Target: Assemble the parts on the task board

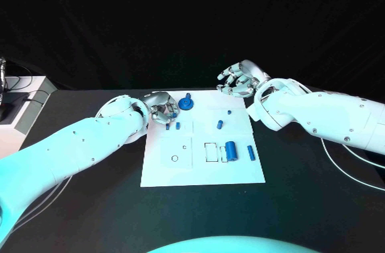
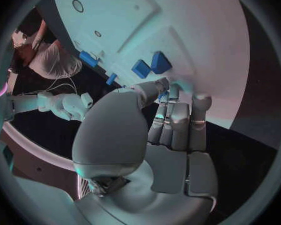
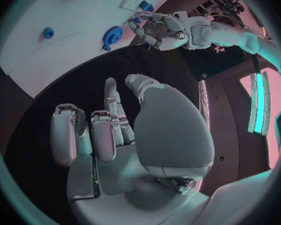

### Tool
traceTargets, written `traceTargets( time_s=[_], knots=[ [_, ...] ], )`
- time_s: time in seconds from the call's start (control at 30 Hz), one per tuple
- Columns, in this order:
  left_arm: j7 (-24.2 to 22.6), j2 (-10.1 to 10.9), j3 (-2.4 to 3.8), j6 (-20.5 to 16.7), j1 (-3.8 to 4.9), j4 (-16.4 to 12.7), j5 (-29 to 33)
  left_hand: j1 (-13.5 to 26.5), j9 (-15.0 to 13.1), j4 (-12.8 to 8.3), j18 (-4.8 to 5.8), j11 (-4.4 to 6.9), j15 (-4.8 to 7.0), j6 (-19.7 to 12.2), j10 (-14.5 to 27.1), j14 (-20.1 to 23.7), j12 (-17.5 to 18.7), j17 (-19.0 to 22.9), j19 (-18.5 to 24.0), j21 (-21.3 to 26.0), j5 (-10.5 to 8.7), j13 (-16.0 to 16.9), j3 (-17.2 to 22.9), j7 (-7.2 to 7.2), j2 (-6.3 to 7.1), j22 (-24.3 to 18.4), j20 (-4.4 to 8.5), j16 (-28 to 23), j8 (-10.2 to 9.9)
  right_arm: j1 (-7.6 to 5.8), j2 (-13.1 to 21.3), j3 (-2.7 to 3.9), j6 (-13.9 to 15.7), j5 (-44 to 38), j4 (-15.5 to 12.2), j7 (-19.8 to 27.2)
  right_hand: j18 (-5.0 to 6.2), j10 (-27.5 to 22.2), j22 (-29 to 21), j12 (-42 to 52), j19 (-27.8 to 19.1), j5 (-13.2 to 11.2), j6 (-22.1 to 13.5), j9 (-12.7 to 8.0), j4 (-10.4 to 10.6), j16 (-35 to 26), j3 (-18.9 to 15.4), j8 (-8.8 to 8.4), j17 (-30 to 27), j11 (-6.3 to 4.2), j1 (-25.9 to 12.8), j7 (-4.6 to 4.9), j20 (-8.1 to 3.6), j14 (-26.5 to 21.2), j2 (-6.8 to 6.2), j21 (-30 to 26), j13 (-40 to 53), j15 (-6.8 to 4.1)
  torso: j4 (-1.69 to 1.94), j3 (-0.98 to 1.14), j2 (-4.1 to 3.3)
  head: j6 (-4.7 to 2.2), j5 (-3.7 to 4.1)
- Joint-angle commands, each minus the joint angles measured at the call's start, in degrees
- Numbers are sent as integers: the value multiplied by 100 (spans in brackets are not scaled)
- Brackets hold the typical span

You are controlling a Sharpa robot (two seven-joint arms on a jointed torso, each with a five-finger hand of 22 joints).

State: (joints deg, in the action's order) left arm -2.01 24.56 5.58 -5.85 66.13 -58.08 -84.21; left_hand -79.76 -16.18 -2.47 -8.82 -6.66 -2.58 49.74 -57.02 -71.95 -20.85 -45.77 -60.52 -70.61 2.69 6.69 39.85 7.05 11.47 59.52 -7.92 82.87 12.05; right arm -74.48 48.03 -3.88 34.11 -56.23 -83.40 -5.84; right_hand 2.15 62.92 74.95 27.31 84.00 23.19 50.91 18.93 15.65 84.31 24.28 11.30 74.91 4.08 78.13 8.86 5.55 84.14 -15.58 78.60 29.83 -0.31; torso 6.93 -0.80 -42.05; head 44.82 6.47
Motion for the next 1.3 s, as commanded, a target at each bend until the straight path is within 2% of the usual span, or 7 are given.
traceTargets(
  time_s=[0.03,0.37,0.43,0.77,0.9,1.0,1.3],
  knots=[
    [47,19,1,-65,-8,-21,-27,23,5,-27,66,-9,-14,-35,51,7,-35,5,3,-3,15,5,-7,5,39,9,-41,0,-20,6,6,-1,-81,-68,3,-11,59,-14,649,-51,158,-1,5,10,-4,-19,35,20,265,19,-68,41,-17,298,9,-38,-30,-1,1,-1,-2,-2,3],
    [103,196,58,-135,-14,-67,86,34,29,-32,47,-70,-62,-83,295,163,-83,285,91,54,15,50,-23,-15,57,-74,-79,-57,-81,20,33,-18,-439,-176,98,78,53,13,673,-467,183,-200,107,39,-250,44,233,67,379,32,199,50,-15,334,23,-20,-381,7,4,-5,10,-20,21],
    [102,252,99,-153,-14,-73,148,9,38,-55,-5,-202,-167,-72,787,579,25,979,369,231,13,7,0,20,81,-315,-159,-240,-102,27,36,-25,-589,-314,155,160,56,-11,664,-675,179,-319,205,55,-350,51,329,94,389,48,284,51,-4,335,30,-39,-551,19,3,-3,14,-36,24],
    [-48,568,522,-489,-40,-97,770,-127,34,-142,-183,-264,-216,104,1031,1398,-104,2141,1193,682,14,-31,121,181,30,-918,-228,-721,-79,105,41,-61,-1054,-1486,489,372,61,18,662,-1176,170,-424,387,90,-584,65,508,141,403,62,391,14,10,334,4,-65,-993,35,17,-12,17,-112,47],
    [-194,735,662,-642,-46,-119,1881,-47,8,-58,-190,-188,-155,265,831,1519,-303,2294,1305,777,15,-11,111,331,-28,-971,-183,-921,-2,144,5,-97,-1073,-2134,618,325,60,50,670,-1332,171,-447,398,93,-627,66,550,133,401,67,376,5,13,333,-17,-62,-1142,39,15,-8,17,-150,104],
    [-333,991,729,-577,-66,-284,3530,106,18,74,-177,-172,-151,246,792,1737,-410,2518,1500,1043,11,-31,26,392,-28,-1119,-175,-1302,-9,214,-13,-119,-1026,-2871,632,141,61,123,672,-1443,172,-476,424,99,-669,75,592,132,419,65,376,0,11,337,-22,-64,-1261,39,0,3,-6,-205,115],
    [-1088,1751,858,3,-406,-1029,6395,351,26,444,-177,-151,-185,171,684,2001,-632,2851,1544,1965,10,-91,-481,395,-32,-1752,-244,-1868,-14,304,-37,-138,-1428,-3937,680,-428,86,35,599,-1871,134,-1016,387,72,-682,53,656,43,364,123,203,2,47,326,-118,-193,-1652,92,28,-26,15,-208,254]
  ],
)
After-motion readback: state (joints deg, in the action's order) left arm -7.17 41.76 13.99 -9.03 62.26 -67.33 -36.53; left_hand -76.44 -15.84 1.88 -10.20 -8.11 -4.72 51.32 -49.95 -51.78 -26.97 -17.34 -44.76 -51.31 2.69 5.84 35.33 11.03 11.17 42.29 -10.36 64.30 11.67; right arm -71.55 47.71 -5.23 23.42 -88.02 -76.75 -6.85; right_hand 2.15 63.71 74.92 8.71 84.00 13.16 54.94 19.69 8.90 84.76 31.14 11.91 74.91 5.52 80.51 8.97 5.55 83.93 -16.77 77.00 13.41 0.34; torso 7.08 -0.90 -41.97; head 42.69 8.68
